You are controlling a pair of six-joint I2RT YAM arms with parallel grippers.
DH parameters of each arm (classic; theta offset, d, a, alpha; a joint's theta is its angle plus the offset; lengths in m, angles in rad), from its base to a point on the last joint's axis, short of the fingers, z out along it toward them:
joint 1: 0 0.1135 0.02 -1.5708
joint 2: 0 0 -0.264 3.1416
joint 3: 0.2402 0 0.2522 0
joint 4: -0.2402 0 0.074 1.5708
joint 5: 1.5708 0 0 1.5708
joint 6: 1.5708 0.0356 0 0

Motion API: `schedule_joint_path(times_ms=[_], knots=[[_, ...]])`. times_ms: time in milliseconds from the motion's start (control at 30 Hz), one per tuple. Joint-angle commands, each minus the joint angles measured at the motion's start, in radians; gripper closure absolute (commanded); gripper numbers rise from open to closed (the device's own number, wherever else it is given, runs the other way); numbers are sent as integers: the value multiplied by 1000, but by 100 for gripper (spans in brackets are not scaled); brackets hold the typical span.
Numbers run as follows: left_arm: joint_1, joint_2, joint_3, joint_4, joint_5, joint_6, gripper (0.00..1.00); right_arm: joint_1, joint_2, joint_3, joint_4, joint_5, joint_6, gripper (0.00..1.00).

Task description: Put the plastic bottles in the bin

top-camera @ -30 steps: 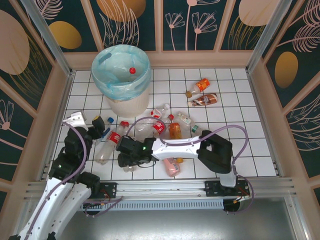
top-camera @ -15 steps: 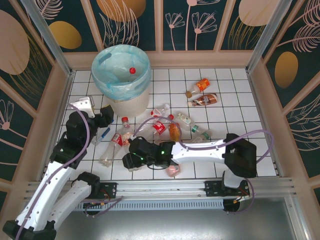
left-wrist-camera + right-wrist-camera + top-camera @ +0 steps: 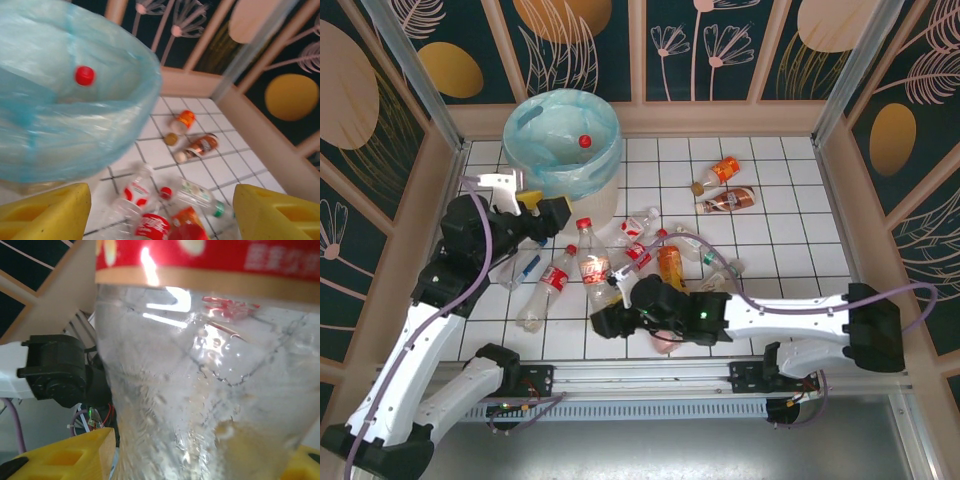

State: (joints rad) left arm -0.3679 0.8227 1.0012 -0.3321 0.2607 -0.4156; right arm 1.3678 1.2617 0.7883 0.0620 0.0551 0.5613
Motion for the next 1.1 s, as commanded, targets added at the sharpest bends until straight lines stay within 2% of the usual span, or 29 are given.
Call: schedule_joint_path(times_ms=[0, 200, 333, 800, 1067], knots=[[-2, 18, 2, 76, 224, -46, 25, 8, -85, -48, 67, 64, -60, 57], [-2, 16, -23, 176, 390, -114, 24, 7, -189, -106, 124, 86, -77, 58], [-4, -6, -63, 214, 445, -136, 23, 10, -208, -104, 113, 72, -98, 58], [-35, 51, -35, 168, 481, -101, 24, 16, -248, -103, 138, 96, -165, 60], [-37, 82, -15, 227, 535, -116, 24, 16, -262, -95, 124, 90, -198, 60]])
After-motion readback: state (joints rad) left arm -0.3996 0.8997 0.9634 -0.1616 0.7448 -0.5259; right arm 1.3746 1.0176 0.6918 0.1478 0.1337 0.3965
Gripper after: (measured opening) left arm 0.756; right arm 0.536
